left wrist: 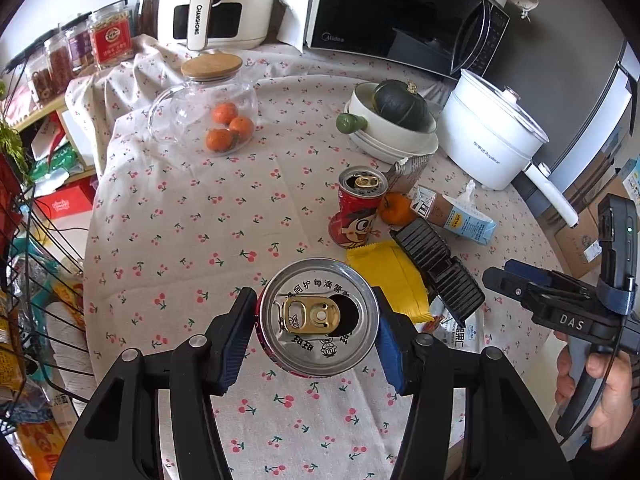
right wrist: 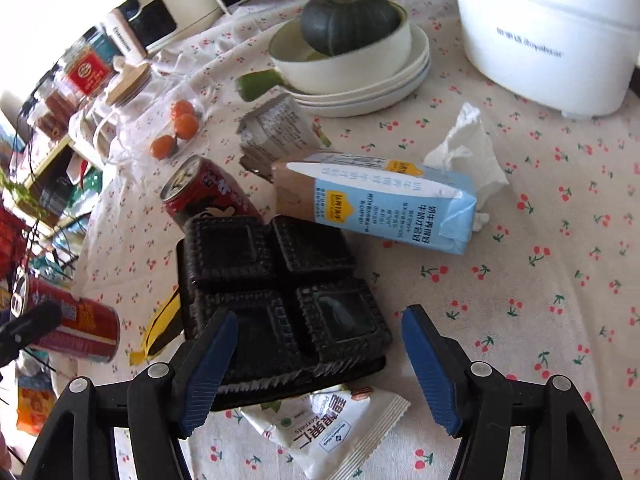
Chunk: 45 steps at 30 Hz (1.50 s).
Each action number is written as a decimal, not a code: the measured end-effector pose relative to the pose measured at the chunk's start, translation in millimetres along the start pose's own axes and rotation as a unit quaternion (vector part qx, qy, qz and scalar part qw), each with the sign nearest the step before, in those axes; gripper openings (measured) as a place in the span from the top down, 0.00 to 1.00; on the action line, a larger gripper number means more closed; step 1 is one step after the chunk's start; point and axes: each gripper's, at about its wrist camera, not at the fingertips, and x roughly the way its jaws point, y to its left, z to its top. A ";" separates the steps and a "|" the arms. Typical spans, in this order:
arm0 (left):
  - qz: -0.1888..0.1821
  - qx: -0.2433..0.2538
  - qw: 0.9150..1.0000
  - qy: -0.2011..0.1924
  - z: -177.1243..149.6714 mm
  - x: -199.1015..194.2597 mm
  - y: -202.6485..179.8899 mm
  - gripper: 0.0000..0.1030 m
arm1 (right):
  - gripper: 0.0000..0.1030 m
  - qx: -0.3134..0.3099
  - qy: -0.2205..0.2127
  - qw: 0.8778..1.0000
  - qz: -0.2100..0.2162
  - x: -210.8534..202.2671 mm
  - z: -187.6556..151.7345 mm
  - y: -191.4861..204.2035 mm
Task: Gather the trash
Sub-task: 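Grasp the red can with the left tool while the right tool grasps the black tray, then carry the red can and black tray over the white bin with both tools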
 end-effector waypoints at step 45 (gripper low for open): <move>-0.072 0.073 0.995 0.007 -37.3 -19.6 -58.7 0.43 | 0.68 -0.121 -0.070 0.968 -0.207 -111.6 -47.5 -8.7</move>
